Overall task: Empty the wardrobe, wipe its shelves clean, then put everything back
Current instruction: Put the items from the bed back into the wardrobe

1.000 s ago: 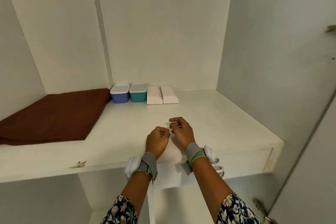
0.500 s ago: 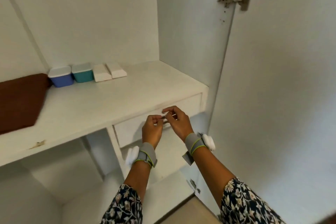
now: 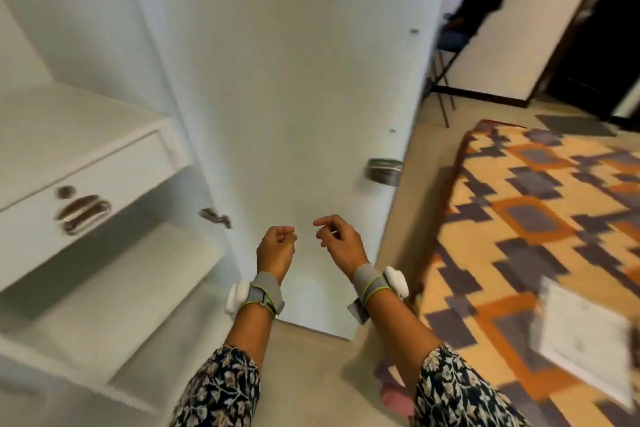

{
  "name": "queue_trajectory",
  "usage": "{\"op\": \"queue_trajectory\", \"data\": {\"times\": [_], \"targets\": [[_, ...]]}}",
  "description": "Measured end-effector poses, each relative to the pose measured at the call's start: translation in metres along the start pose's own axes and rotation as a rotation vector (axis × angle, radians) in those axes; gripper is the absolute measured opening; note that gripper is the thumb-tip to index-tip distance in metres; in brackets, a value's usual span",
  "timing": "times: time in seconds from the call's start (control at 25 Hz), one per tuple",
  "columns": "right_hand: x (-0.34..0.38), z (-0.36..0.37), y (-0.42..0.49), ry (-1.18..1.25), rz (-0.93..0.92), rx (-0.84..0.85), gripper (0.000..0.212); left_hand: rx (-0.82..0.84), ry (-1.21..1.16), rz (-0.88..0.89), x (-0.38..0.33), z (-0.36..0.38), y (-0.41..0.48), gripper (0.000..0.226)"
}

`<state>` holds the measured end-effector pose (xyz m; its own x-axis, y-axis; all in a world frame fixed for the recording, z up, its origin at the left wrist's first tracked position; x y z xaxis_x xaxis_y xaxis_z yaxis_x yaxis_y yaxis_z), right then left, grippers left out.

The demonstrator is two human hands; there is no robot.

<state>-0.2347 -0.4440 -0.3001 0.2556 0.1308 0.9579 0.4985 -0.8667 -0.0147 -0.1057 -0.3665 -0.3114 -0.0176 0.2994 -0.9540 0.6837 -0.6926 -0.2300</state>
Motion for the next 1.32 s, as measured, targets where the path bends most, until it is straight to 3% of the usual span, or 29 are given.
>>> {"op": "queue_trajectory", "data": {"times": [0.16, 0.24, 0.48, 0.72, 1.04, 1.2, 1.32], "targets": [[-0.074, -0.153, -0.052, -0.049, 0.084, -0.157, 0.019, 0.189, 0.05, -0.005, 0.012, 0.158, -0.051, 0.013], [-0.126, -0.253, -0.101, -0.045, 0.17, -0.301, 0.017, 0.398, 0.123, 0.013, 0.025, 0.273, -0.097, 0.012], [-0.213, -0.447, -0.231, 0.026, 0.356, -0.595, 0.014, 0.761, 0.28, -0.025, 0.061, 0.483, -0.222, 0.01], [-0.295, -0.568, -0.32, 0.109, 0.53, -0.844, 0.016, 0.99, 0.384, -0.068, 0.082, 0.633, -0.312, 0.022], [-0.397, -0.69, -0.36, 0.173, 0.763, -0.975, 0.025, 1.115, 0.521, -0.202, 0.116, 0.803, -0.367, 0.014], [-0.425, -0.746, -0.38, 0.156, 0.831, -1.033, 0.019, 1.171, 0.629, -0.092, 0.112, 0.864, -0.387, 0.019], [-0.456, -0.784, -0.392, 0.221, 0.891, -1.111, 0.014, 1.193, 0.729, 0.001, 0.124, 0.902, -0.398, 0.037]]}}
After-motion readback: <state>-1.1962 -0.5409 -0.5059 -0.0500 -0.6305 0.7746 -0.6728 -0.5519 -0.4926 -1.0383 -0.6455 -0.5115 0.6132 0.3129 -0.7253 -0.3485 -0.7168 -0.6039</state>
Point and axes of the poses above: each hand's wrist, its own y-axis towards the middle knuckle, its own z-axis out of the palm, x = y × z, the point moved 5 cm from there along y, towards the middle knuckle, and after that the axes turned 1 degree about x, right-handed, at the moved point
